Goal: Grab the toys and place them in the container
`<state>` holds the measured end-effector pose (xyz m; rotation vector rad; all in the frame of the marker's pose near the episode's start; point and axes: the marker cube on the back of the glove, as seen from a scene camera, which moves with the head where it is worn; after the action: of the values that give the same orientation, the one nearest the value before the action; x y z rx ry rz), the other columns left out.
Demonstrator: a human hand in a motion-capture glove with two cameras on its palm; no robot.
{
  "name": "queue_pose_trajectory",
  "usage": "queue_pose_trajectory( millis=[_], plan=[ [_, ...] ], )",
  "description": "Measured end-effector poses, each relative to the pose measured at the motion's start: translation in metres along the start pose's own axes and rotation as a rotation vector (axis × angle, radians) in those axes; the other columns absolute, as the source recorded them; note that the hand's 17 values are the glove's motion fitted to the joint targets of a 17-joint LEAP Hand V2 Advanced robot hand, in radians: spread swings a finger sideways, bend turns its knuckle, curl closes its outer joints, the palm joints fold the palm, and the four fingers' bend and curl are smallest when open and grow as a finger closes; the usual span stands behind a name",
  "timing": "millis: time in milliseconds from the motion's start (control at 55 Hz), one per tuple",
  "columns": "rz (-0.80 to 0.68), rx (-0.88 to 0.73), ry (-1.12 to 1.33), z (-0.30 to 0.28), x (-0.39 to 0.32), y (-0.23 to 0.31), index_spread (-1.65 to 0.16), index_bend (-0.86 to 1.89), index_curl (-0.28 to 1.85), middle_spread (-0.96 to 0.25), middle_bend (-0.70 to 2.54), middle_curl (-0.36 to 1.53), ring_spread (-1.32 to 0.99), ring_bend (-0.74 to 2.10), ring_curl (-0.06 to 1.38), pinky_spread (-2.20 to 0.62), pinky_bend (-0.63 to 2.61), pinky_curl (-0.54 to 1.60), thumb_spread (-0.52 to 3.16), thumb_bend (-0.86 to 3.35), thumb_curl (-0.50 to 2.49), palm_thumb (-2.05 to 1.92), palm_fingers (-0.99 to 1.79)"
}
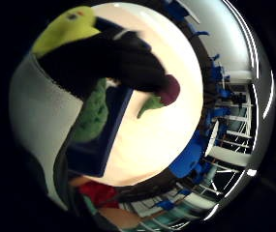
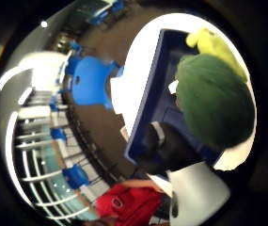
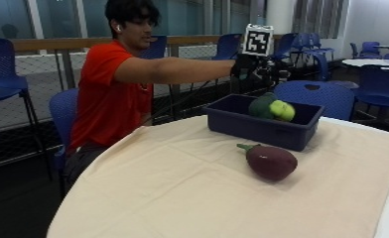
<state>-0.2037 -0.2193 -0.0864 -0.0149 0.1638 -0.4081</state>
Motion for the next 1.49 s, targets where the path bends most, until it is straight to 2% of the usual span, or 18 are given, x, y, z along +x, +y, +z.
queue_pose_trajectory(
  millis=[36, 91, 145, 273, 546, 673, 1037, 1418, 1491],
  plan=[
    [-0.001, 0.000, 0.002, 0.002, 0.007, 0.003, -0.47, 0.03, 0.67, -0.13, 0.14, 0.27, -0.21, 0.49, 0.43, -0.18, 1.28, 0.50, 0.97, -0.04, 0.76, 0.32, -0.28],
    [0.013, 0.023, -0.123, -0.003, 0.013, 0.009, -0.45, 0.03, 0.58, -0.08, 0.12, 0.25, -0.12, 0.33, 0.35, -0.09, 1.31, 0.47, 1.02, -0.08, 0.69, 0.21, -0.36],
    [0.074, 0.053, -0.207, -0.006, 0.031, 0.015, -0.42, 0.04, 0.52, -0.05, 0.11, 0.24, -0.06, 0.25, 0.31, -0.03, 1.31, 0.46, 1.05, -0.09, 0.63, 0.10, -0.38],
    [0.206, 0.065, -0.205, 0.002, 0.083, 0.027, -0.39, 0.07, 0.42, -0.03, 0.10, 0.22, 0.02, 0.16, 0.27, 0.06, 1.29, 0.44, 1.07, -0.07, 0.52, -0.04, -0.36],
    [0.404, 0.023, -0.236, 0.054, 0.182, 0.041, -0.36, 0.11, 0.31, -0.03, 0.09, 0.19, 0.08, 0.13, 0.23, 0.14, 1.25, 0.40, 1.04, -0.08, 0.37, -0.10, -0.35],
    [0.444, 0.018, -0.242, 0.080, 0.206, 0.031, -0.36, 0.12, 0.29, -0.03, 0.09, 0.18, 0.09, 0.12, 0.20, 0.15, 1.23, 0.38, 1.01, -0.09, 0.32, -0.11, -0.35],
    [0.518, -0.031, -0.207, 0.125, 0.235, -0.031, -0.36, 0.14, 0.27, -0.04, 0.08, 0.16, 0.08, 0.14, 0.15, 0.15, 1.20, 0.36, 1.04, -0.06, 0.25, -0.07, -0.29],
    [0.566, -0.165, -0.222, 0.172, 0.244, -0.040, -0.37, 0.13, 0.26, -0.02, 0.07, 0.13, 0.09, 0.15, 0.14, 0.14, 1.36, 0.38, 1.07, -0.03, 0.24, -0.02, -0.26],
    [0.567, -0.196, -0.173, 0.178, 0.244, -0.042, -0.37, 0.10, 0.24, -0.01, 0.06, 0.12, 0.10, 0.26, 0.17, 0.09, 1.38, 0.39, 1.12, 0.01, 0.26, 0.05, -0.18]
  ],
)
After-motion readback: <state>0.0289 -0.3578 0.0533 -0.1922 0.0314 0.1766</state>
